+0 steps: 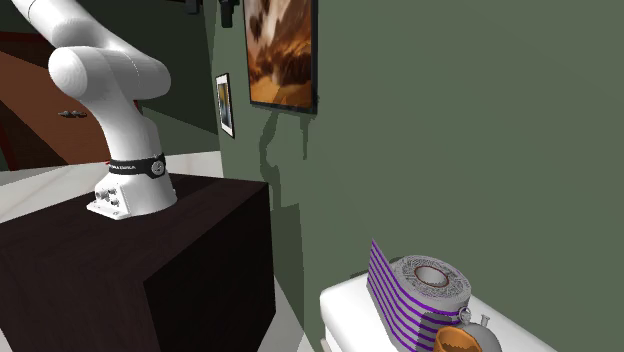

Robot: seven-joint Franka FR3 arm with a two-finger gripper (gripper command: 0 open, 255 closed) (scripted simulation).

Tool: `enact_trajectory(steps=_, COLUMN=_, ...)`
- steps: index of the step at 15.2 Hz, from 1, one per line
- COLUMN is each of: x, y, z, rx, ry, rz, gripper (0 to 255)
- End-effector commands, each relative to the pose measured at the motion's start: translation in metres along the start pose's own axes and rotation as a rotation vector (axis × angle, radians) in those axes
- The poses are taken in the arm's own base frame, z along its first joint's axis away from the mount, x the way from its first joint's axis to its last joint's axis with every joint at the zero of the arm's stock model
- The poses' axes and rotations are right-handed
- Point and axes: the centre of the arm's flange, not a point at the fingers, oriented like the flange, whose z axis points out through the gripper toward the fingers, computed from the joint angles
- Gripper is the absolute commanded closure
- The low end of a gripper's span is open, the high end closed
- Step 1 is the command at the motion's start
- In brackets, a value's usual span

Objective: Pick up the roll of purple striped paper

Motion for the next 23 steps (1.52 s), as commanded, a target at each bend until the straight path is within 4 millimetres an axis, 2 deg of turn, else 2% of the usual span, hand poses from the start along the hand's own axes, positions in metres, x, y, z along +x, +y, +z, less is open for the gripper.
enact_trajectory(steps=1, x=0.0, y=0.0, z=0.0, rx=0.0, ry=0.0, rz=0.0, gripper=0)
enact_trajectory(steps=23, x=0.211, y=0.081, z=0.18, rx=-0.003, ry=0.015, rz=-0.001, gripper=0)
